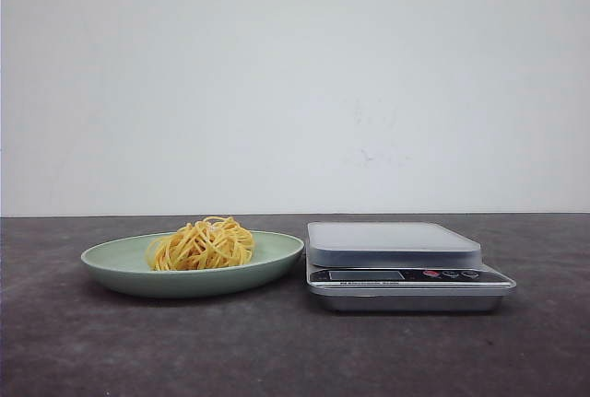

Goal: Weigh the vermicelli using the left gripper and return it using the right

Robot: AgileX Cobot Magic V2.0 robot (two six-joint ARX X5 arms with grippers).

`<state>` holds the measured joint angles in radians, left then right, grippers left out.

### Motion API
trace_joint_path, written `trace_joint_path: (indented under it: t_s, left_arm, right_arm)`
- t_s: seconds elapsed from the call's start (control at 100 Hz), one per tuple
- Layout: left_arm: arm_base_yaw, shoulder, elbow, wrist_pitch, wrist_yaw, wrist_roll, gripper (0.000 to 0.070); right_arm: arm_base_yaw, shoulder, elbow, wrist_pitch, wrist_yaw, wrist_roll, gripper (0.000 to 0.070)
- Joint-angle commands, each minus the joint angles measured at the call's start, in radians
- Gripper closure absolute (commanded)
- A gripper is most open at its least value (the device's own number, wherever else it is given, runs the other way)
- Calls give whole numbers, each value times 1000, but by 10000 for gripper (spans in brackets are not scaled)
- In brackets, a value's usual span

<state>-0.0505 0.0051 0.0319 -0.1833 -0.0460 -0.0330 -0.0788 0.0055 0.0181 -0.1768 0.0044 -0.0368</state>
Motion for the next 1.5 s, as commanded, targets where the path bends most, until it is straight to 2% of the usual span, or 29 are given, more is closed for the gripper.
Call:
trace_joint_path:
  t_s: [0.0,1.49]
  left_arm:
    - [0,-1,-18,-5,5,6,700]
    - [0,-1,-18,-5,5,6,700]
  right_arm:
    - [-2,-2,-6,5,3,11,690]
    - [-1,-2,-6,23,-5,10,690]
